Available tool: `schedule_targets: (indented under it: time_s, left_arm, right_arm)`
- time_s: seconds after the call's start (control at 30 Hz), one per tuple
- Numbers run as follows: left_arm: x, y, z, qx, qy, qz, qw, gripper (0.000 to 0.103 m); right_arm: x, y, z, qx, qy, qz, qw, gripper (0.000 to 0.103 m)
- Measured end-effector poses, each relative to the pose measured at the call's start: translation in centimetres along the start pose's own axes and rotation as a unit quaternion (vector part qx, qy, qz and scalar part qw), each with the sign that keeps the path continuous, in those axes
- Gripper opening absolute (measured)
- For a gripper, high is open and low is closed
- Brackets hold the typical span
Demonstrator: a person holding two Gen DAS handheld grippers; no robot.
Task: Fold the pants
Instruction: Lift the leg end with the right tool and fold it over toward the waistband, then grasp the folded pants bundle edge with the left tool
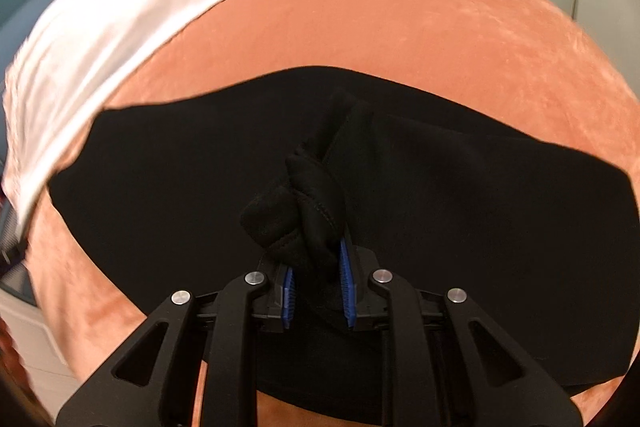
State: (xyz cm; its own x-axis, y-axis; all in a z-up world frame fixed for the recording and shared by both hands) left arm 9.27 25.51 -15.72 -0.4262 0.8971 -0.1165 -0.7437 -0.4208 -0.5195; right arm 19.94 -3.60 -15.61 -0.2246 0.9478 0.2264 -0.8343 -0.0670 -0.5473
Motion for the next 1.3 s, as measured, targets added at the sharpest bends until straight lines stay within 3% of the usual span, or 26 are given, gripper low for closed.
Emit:
schedule_targets:
  time_s: [0.17, 0.37, 0.4, 0.47, 0.5, 0.57, 0.67, 0.7, 0.8, 0.87, 0.9, 0.97, 1.0, 1.1, 1.17, 1.27, 1.3]
  left_arm:
    - [0.2, -0.3, -0.4, 0.008, 0.005, 0.020, 0.9998, 0.086]
    - [-0.4, -0.3, -1.2, 0.017, 0.007, 0.008, 0.9998, 0.086]
    - [-0.6, -0.3, -1.3, 0.020, 0.010, 0.007, 0.9997, 0.086]
    - [-0.5, -0.6, -1.6, 0.025, 0.015, 0.010, 0.9995, 0.086]
    - [-0.2, -0.8, -1.9, 0.030, 0.020, 0.017, 0.9992, 0.086]
    - [0.6, -1.2, -2.5, 0.038, 0.034, 0.039, 0.9979, 0.086]
    - [2.9, -2.1, -4.1, 0.062, 0.082, 0.116, 0.9878, 0.086]
    - [3.3, -2.4, -4.6, 0.071, 0.099, 0.138, 0.9830, 0.086]
    - [3.9, -3.3, -7.0, 0.109, 0.173, 0.205, 0.9572, 0.086]
    - [3.5, -3.8, -8.2, 0.123, 0.190, 0.224, 0.9478, 0.086]
    - [3.3, -4.0, -8.6, 0.125, 0.186, 0.228, 0.9476, 0.086]
    - [2.5, -4.7, -9.1, 0.119, 0.178, 0.226, 0.9503, 0.086]
    - [2.0, -5.1, -9.5, 0.119, 0.172, 0.223, 0.9520, 0.086]
    - [1.0, -5.8, -10.5, 0.125, 0.160, 0.221, 0.9539, 0.084]
    - [0.2, -6.2, -10.4, 0.118, 0.150, 0.211, 0.9588, 0.084]
    - [-0.9, -6.4, -10.5, 0.118, 0.177, 0.197, 0.9570, 0.083]
    - [-1.0, -6.3, -10.7, 0.120, 0.199, 0.203, 0.9512, 0.073]
  right_arm:
    - [1.1, -1.0, 0.9, -0.020, -0.008, -0.001, 1.000, 0.018]
    - [2.5, -1.0, -1.8, 0.003, -0.002, 0.018, 1.000, 0.021]
    - [2.7, -0.8, -2.2, 0.004, 0.003, 0.028, 1.000, 0.026]
    - [4.0, -0.4, -1.8, -0.005, -0.013, 0.048, 0.999, 0.048]
    - [4.4, -0.2, -1.0, -0.012, -0.024, 0.049, 0.998, 0.066]
    - [4.9, 0.6, 1.3, -0.038, -0.039, 0.046, 0.997, 0.071]
    - [4.0, 2.2, 5.2, -0.080, -0.044, 0.024, 0.996, 0.072]
    - [3.5, 2.8, 6.3, -0.091, -0.041, 0.016, 0.995, 0.076]
    - [0.7, 5.0, 9.7, -0.118, -0.016, -0.012, 0.993, 0.085]
    - [-1.1, 6.4, 10.9, -0.115, 0.007, -0.023, 0.993, 0.085]
    - [-1.9, 6.9, 11.4, -0.113, 0.016, -0.025, 0.993, 0.085]
    - [-3.1, 7.8, 12.1, -0.107, 0.021, -0.032, 0.993, 0.082]
    - [-3.5, 7.9, 12.2, -0.100, 0.014, -0.038, 0.994, 0.070]
    - [-3.1, 7.2, 11.8, -0.092, -0.025, -0.043, 0.994, 0.059]
    - [-2.4, 5.9, 10.5, -0.086, -0.018, -0.021, 0.996, 0.058]
    - [-1.9, 4.5, 9.2, -0.087, -0.035, -0.035, 0.995, 0.059]
    - [-1.8, 4.2, 8.9, -0.092, -0.048, -0.047, 0.993, 0.059]
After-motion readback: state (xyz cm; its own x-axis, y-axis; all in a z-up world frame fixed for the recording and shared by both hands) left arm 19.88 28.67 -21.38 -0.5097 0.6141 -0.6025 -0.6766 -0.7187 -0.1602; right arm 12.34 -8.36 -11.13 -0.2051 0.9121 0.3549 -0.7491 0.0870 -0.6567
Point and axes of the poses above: each gripper's, at about its wrist camera, not at the fingertips, and z roughly against the way its jaws point, x to its left, y to its underside, the point moved 3 cm from there along -z, roughly the way its jaws point, and after that the axes turned 10 degrees about -y, right-handed, at the moved point
